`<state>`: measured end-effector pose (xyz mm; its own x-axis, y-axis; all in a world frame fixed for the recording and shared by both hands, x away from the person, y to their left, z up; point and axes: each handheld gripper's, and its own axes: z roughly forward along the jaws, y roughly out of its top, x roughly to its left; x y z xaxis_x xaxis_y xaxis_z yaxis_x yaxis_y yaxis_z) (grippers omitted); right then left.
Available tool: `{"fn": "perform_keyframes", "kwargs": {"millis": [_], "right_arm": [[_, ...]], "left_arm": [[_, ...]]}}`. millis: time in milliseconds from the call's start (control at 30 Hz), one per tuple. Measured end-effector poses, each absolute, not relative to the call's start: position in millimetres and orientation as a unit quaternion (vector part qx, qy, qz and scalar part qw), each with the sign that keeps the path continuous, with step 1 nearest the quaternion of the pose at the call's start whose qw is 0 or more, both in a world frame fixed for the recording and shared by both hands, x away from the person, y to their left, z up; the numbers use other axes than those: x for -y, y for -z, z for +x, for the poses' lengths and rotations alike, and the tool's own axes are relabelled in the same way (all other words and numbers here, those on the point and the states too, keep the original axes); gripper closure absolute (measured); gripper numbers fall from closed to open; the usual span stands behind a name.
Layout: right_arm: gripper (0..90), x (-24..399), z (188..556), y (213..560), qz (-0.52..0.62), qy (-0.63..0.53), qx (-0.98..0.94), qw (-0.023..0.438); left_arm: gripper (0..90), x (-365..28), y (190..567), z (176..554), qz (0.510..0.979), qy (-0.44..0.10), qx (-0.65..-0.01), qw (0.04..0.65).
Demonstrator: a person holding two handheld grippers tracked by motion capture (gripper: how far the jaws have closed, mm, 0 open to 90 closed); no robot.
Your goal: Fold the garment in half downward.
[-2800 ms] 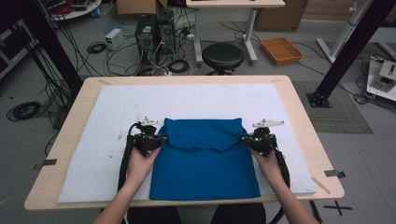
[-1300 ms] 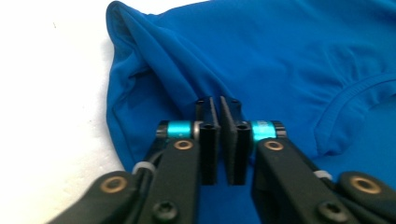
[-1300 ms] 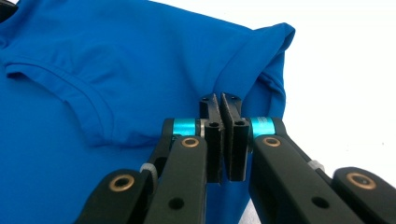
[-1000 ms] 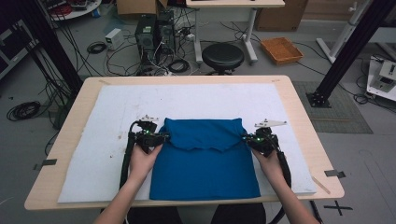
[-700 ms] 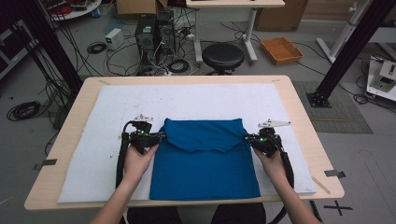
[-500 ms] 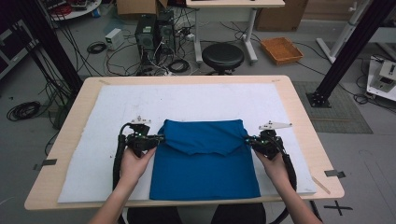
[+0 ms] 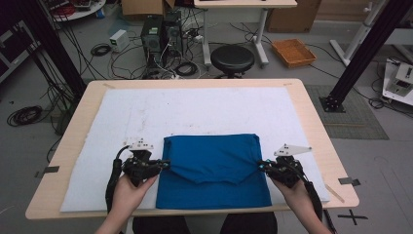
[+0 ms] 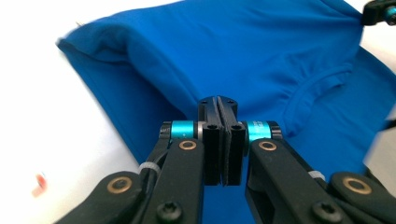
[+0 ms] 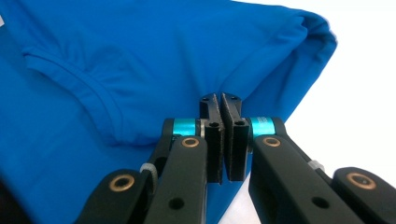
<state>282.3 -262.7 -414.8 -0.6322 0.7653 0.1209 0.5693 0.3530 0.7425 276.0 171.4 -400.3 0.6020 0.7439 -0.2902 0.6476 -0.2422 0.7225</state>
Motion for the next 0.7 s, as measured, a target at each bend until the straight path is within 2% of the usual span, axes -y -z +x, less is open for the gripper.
{"fn": "perform_keyframes", "kwargs": {"millis": [333, 700], "right_arm": [[88.5, 269, 239, 412, 0.386, -0.39, -0.828, 0.119], [88.4, 265, 215, 419, 0.364, -0.366, -0.846, 0.132]], "left_arm": [[88.7, -171, 408, 234, 0.804, -0.031, -0.425, 0.414], [88.5, -172, 418, 220, 0.82, -0.033, -0.42, 0.388]]}}
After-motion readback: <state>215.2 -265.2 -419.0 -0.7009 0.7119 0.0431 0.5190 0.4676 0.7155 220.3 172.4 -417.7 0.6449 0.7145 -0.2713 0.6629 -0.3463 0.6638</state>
